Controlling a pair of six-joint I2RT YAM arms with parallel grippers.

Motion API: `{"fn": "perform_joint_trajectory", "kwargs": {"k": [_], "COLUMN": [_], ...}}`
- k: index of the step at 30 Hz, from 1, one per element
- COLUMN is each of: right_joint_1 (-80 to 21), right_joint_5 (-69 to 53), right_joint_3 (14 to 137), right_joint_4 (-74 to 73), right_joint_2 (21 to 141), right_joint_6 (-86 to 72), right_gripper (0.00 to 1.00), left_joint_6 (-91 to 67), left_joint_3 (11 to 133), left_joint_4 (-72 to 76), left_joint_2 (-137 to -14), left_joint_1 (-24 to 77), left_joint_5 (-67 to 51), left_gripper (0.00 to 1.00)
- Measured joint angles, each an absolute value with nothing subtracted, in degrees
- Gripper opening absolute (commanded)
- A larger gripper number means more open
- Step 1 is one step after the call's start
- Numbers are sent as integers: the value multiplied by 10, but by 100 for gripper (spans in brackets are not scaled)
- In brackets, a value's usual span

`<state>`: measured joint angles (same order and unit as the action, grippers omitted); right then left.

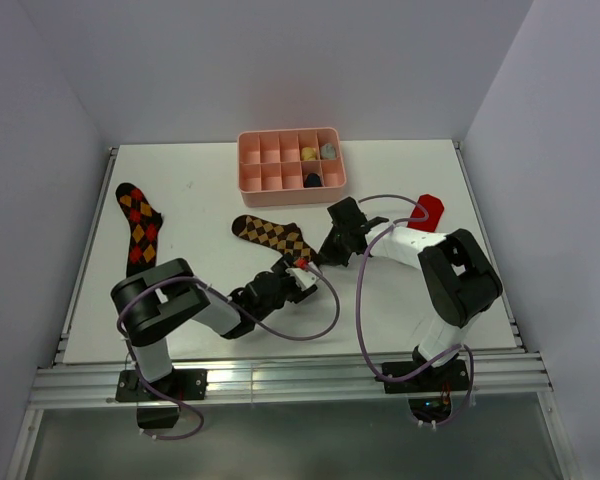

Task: Roll the socks
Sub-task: Roll the sock at the center of the board.

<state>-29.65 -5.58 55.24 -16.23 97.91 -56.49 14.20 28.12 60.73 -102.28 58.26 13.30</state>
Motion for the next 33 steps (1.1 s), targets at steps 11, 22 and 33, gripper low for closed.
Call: {"fn": "perform_joint_trajectory", "kwargs": {"k": [11,22,33], "right_joint_1": [-296,-296,-296], "right_joint_5": [-72,-83,-83], "right_joint_3": [552,552,552], "right_joint_4": [-163,-163,-164], "right_joint_2": [979,979,979], "right_joint_6": [-561,-560,-561], "right_gripper": [0,0,0], "left_joint_6": [193,196,177], "left_joint_3": [318,331,347], "left_joint_4": [619,592,564], "left_joint_2": [-1062,-1076,-1094], "left_joint_1": [608,608,608], "left_joint_5": [165,164,167], "left_gripper": [62,47,46]}}
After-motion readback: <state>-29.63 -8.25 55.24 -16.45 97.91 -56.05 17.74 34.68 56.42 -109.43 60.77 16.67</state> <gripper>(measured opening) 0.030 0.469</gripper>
